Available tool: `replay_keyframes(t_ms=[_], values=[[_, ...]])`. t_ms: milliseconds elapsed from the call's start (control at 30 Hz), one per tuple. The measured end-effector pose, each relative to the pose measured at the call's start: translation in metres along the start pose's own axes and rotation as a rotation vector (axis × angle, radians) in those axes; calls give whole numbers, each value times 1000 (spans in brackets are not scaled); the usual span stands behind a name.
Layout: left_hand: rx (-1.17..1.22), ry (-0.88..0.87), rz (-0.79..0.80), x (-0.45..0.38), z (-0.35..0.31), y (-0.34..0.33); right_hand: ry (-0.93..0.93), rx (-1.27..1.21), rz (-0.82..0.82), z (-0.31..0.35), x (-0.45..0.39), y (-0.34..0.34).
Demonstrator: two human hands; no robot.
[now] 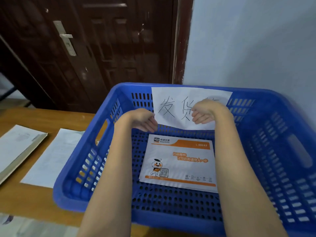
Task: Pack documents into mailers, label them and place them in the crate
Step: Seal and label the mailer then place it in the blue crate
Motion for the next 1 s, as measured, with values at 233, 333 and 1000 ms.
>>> replay_keyframes(t_ms=[233, 333, 1000], values=[[216, -336, -302, 83, 4, 57, 222, -123, -120, 66, 63, -28], [354, -471, -469, 125, 36, 96, 327, -217, -73, 110, 90, -72], [665, -377, -1132, 260, 383, 279, 732, -411, -169, 304, 114, -429]])
Point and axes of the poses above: each hand's wrist, its own x-axis away from the middle knuckle, its own y-axis out of the back of the hand, z = x × y, the point moved 2 cm from there along -x, towards the middle knuckle, and after that the axes turned 2 degrees about y, right-handed, at the moved point
